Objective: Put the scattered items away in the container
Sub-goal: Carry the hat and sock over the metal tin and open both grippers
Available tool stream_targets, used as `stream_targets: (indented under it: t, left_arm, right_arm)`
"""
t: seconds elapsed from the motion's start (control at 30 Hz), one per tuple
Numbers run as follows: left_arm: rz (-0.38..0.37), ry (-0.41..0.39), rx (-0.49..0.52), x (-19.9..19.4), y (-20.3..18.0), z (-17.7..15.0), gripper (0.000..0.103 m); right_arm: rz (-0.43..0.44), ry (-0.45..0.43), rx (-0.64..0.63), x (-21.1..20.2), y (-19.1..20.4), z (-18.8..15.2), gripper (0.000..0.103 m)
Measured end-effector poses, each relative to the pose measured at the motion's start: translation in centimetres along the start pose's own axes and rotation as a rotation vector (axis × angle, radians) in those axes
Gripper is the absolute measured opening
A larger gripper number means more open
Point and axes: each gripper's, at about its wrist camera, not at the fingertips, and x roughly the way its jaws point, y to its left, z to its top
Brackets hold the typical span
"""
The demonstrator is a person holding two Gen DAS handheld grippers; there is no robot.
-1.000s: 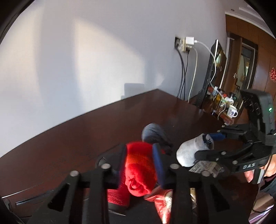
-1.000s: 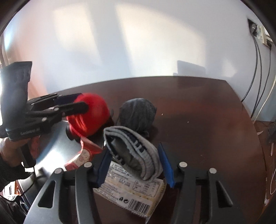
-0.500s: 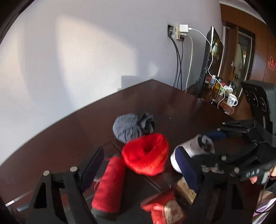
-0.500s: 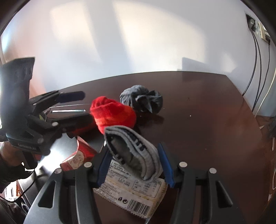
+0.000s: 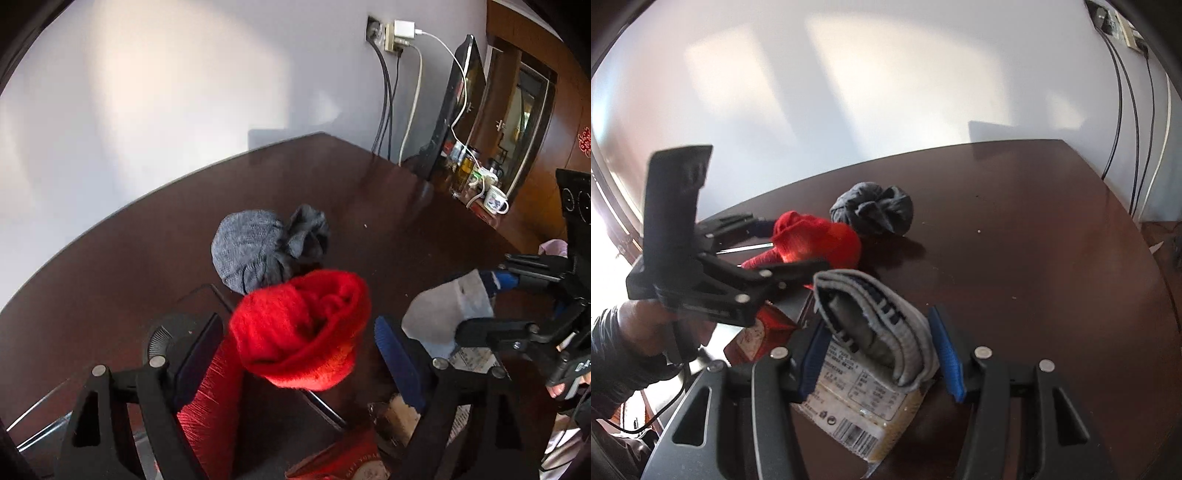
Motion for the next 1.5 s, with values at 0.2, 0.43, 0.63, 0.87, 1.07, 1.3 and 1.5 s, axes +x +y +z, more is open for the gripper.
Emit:
stream_targets:
  t: [0.2, 0.43, 0.63, 0.87, 1.07, 1.3, 1.5]
  left_arm:
    - [0.021, -0.081, 0.009, -2.7, -0.4, 0.2, 0.045]
    - [0.004, -0.223, -0.013, -9.8, -0.3, 0.5, 0.044]
    - [0.044, -0.271, -0.003, -17.4, 0.9, -2.9, 0.044]
    - [0.233, -0.277, -0.077, -28.2, 6.8, -12.4, 0.044]
    - [0.470, -0.276, -0.248, -35.7, 14.7, -20.2, 0.045]
    - [0.543, -0.209, -0.383, -35.4, 20.5, -25.8, 0.045]
    - [0.537, -0.212, -0.426, -34.0, 22.2, -27.3, 0.046]
  right_arm:
    - [0.001, -0.021, 0.008, -0.7, 0.2, -0.1, 0.054]
    - [0.001, -0.065, 0.007, -2.7, 1.5, 0.4, 0.054]
    - [0.030, -0.101, -0.033, -4.0, 5.1, 1.7, 0.054]
    - [0.137, -0.117, -0.136, -3.0, 13.6, 3.1, 0.054]
    - [0.276, -0.092, -0.244, 0.4, 23.8, 4.7, 0.054]
    - [0.392, -0.012, -0.379, 6.5, 36.5, 4.4, 0.054]
    - [0.370, 0.055, -0.483, 10.5, 43.2, 1.6, 0.054]
